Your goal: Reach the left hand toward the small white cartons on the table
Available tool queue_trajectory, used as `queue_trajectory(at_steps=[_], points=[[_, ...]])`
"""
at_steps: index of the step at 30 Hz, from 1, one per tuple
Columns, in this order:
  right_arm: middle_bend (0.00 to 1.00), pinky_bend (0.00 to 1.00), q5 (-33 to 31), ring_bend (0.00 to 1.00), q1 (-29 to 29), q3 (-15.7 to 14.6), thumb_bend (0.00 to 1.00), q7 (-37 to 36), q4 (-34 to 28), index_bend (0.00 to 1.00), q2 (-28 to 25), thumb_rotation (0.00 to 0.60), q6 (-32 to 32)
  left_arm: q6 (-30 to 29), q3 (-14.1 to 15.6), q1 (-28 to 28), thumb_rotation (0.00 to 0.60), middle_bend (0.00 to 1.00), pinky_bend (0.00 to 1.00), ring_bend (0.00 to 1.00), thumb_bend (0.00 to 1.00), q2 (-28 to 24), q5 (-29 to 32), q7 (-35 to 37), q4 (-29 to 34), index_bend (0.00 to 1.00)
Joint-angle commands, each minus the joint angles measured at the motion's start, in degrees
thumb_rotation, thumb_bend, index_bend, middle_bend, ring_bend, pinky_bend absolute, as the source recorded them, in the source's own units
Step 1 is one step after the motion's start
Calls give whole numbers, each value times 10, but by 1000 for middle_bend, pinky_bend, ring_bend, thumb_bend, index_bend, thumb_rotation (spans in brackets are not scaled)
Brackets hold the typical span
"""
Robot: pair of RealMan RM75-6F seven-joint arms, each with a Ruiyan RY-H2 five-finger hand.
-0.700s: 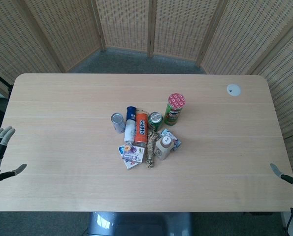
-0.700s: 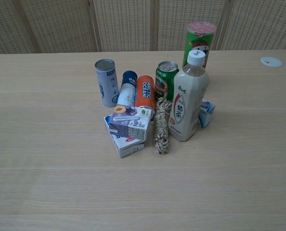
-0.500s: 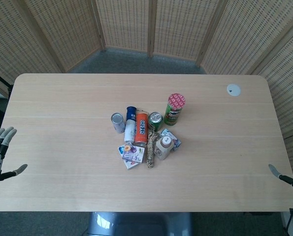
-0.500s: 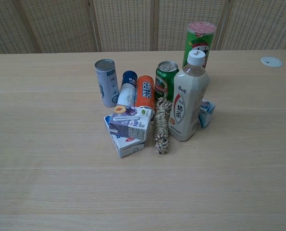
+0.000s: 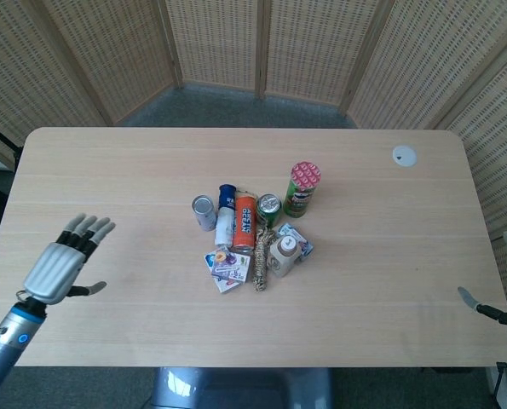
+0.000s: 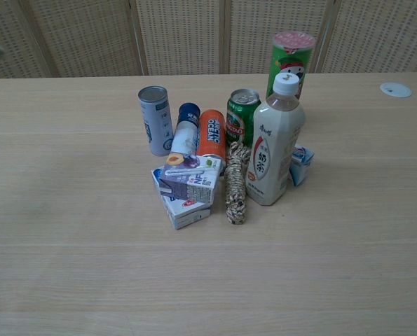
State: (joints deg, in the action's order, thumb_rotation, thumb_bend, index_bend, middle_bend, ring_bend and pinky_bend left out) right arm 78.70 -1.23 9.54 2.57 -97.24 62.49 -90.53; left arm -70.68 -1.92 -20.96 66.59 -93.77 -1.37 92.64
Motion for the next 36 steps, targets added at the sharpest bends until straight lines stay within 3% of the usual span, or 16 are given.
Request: queue_trajectory(at_steps=[1,7,16,24,36], points=[[0,0,-2,0,0,-2,0,-3,-1,0,-4,476,8,146,-30,-90,600,0,0,0,0,18,70,-127,101,0],[0,0,-1,0,0,-4,0,-17,-2,0,-9,476,13,237,-62,-169,600,0,0,0,0,82,247,-301,135,0],[0,0,-2,0,-1,-5,0,-30,-4,0,-15,475,22,201,-69,-283,600,0,0,0,0,192,455,-487,127,0],[0,0,3,0,-1,-7,0,-37,-7,0,-18,477,23,147,-65,-351,600,0,0,0,0,265,540,-566,91,0],[0,0,-2,0,-2,-5,0,-50,-4,0,-21,477,29,124,-50,-387,600,0,0,0,0,318,584,-568,27,0]])
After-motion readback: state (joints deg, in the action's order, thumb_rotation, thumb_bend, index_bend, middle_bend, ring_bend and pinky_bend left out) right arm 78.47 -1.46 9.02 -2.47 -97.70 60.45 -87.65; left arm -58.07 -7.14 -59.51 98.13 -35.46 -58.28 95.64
